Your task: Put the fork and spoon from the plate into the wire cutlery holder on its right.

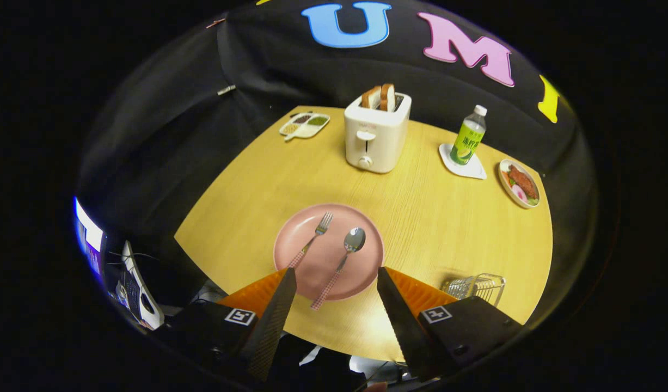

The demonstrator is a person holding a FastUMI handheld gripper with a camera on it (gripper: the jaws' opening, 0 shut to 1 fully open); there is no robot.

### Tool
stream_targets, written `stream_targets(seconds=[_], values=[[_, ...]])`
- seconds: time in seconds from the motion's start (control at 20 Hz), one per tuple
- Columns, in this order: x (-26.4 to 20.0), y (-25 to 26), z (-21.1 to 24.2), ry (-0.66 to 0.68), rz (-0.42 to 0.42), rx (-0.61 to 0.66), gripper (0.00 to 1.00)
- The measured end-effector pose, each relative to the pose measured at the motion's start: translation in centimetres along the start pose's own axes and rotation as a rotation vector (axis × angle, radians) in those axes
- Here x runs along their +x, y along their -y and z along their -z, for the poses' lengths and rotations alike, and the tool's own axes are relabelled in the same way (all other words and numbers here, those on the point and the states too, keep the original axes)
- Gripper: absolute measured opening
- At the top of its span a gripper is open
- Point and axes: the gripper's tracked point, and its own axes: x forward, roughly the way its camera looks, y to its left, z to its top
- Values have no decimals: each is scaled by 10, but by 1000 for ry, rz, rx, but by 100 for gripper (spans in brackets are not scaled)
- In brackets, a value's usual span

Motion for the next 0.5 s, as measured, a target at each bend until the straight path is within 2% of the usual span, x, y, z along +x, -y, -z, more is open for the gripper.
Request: stream_targets(seconds=[0.1, 0.25, 0.35, 0.5], values=[[19, -1, 12, -37, 8, 13, 85], [44, -2, 26, -99, 31, 24, 85], [58, 0, 37, -147, 55, 39, 76], [77, 5, 47, -195, 88, 84, 73]])
